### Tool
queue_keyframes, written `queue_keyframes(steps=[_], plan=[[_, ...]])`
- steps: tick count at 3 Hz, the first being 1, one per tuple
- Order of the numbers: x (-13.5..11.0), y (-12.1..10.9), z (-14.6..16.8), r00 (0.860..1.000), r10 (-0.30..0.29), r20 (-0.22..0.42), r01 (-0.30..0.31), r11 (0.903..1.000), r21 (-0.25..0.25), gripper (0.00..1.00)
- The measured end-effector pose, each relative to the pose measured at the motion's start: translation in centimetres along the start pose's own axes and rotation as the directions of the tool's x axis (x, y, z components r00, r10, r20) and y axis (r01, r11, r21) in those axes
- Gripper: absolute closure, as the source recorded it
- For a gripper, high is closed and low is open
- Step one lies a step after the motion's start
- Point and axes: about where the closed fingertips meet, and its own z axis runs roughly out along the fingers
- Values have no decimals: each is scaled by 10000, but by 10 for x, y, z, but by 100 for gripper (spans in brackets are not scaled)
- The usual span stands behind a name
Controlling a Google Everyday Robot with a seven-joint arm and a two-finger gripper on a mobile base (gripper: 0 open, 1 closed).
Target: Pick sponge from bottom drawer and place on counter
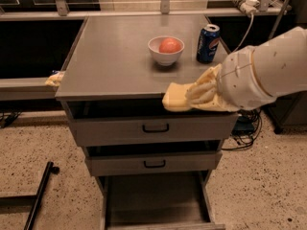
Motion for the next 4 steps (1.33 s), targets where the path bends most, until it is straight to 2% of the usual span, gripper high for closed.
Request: queue_keyframes(steps=[1, 2, 3, 4], plan=[[3, -46, 15, 9998, -35, 212, 22, 9983, 589, 100], [6, -88, 38, 9988, -149, 474, 114, 9972, 742, 100], [14, -112, 59, 9977, -134, 662, 89, 9976, 680, 100], [29, -124, 81, 9967, 67, 810, -103, 9990, 442, 100]])
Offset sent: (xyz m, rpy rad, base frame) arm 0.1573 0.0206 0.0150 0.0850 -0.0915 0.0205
